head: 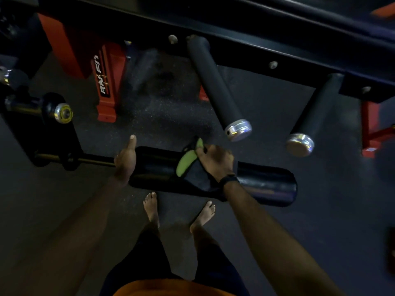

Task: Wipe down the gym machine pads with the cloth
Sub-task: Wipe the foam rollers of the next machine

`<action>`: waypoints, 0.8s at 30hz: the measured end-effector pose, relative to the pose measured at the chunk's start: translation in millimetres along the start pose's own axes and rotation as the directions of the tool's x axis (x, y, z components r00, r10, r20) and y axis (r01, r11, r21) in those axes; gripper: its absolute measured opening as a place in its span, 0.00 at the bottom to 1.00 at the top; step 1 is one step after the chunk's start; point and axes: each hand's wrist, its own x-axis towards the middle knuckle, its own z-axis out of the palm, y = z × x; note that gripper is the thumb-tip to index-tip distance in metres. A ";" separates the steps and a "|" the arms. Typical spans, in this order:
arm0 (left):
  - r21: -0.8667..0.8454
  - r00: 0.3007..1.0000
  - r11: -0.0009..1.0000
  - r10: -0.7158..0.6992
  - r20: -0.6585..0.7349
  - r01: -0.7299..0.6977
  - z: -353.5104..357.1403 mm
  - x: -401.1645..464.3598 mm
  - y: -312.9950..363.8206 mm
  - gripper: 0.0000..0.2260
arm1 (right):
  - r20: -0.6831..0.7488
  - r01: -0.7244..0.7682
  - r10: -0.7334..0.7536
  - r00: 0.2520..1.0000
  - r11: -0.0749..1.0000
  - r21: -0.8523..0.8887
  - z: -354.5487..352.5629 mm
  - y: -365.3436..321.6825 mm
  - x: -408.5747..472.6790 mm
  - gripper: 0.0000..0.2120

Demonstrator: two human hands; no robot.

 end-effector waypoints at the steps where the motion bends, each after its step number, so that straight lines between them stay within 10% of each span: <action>1: 0.047 1.000 0.999 -0.017 -0.007 0.017 -0.7 10.7 -4.6 0.51 | 0.014 -0.026 0.026 1.000 1.000 -0.016 -6.8 22.4 0.7 0.27; 10: 0.491 0.975 0.870 0.076 -0.207 0.037 32.7 -36.7 44.4 0.32 | -0.146 -0.202 0.189 0.971 0.976 -0.080 -43.3 182.2 -24.0 0.26; 16: 0.601 0.823 0.752 0.504 -0.262 -0.270 34.2 -54.2 23.7 0.22 | -0.281 -0.194 0.158 0.947 0.976 -0.103 -10.8 165.3 -69.1 0.29; 24: 0.516 0.736 0.727 0.632 -0.242 -0.454 29.1 -67.7 9.3 0.22 | 0.241 -0.482 0.477 0.845 0.875 -0.041 -50.0 203.4 23.2 0.39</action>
